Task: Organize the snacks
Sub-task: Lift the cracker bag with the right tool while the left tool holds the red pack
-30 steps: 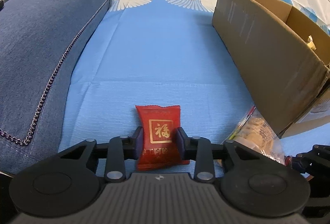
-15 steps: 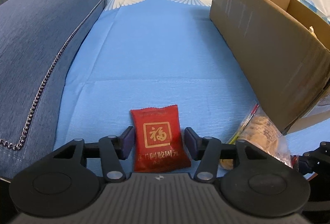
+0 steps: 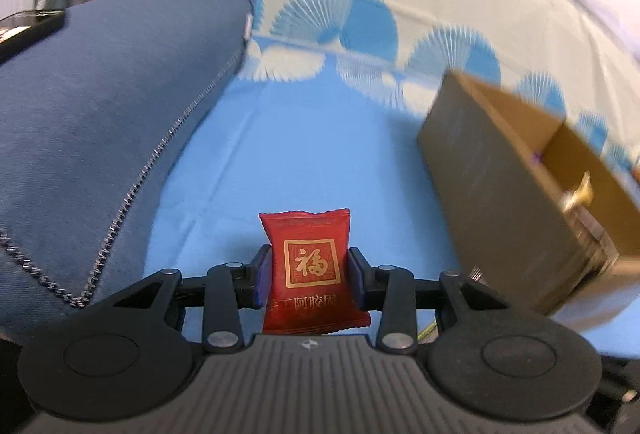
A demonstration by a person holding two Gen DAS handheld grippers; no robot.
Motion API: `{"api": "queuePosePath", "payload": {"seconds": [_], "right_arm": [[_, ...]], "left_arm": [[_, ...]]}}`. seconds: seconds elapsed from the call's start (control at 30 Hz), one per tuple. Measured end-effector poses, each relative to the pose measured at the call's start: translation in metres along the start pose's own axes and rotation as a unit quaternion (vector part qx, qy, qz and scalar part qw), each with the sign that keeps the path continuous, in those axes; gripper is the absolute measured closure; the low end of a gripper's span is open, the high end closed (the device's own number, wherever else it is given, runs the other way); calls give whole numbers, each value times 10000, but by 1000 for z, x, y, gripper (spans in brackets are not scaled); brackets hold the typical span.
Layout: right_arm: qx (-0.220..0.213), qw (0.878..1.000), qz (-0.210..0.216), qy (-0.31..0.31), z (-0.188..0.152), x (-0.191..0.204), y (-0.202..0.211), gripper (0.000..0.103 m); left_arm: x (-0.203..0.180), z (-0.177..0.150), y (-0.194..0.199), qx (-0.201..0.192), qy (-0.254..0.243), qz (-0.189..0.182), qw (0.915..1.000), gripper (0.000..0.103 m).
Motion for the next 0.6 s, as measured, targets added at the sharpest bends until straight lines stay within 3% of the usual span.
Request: {"api": "queuePosePath", "payload": {"seconds": [0.17, 0.27, 0.6], "right_arm": [[-467, 9986, 186, 188, 10, 13, 20, 61], [-808, 9958, 281, 311, 17, 18, 33, 61], [-1954, 9799, 402, -68, 42, -6, 78, 61]], "left_arm": [[33, 14, 25, -266, 965, -194, 9948, 60], [42, 19, 36, -371, 1241, -201, 9914, 60], [14, 46, 47, -473, 947, -265, 9940, 60]]}}
Point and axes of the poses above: each gripper's, at about its wrist camera, not at the fingertips, and y roughly against the way its jaws point, x to its left, z to its top, the point moved 1 cm from there along -y, roughly the way its jaws point, and after that the axes turned 4 degrees about -y, right-handed, at the moved point
